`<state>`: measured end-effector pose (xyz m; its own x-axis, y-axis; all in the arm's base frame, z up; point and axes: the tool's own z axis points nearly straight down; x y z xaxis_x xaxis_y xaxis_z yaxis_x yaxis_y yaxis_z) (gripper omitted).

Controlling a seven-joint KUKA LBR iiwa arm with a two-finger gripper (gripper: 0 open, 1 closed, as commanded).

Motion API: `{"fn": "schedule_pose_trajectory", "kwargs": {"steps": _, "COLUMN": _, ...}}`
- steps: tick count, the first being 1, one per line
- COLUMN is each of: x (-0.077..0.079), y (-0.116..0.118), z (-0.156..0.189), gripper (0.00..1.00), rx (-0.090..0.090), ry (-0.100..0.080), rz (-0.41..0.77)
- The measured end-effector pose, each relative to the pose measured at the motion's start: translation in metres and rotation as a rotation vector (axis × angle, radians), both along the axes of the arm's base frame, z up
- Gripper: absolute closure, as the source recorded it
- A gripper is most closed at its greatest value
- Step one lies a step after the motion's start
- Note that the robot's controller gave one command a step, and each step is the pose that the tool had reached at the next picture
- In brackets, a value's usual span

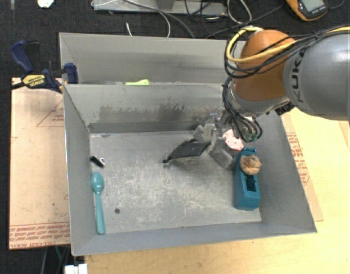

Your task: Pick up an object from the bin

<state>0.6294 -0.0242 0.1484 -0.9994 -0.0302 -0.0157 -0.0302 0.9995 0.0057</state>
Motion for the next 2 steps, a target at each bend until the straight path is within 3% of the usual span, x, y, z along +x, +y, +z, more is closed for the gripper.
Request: {"fn": "schedule_pose_trajectory", "kwargs": {"steps": 2, "x": 0.000, "y": 0.000, "z": 0.023, "gripper": 1.00, "rx": 0.001, "ry": -0.003, "rz": 0.000}}
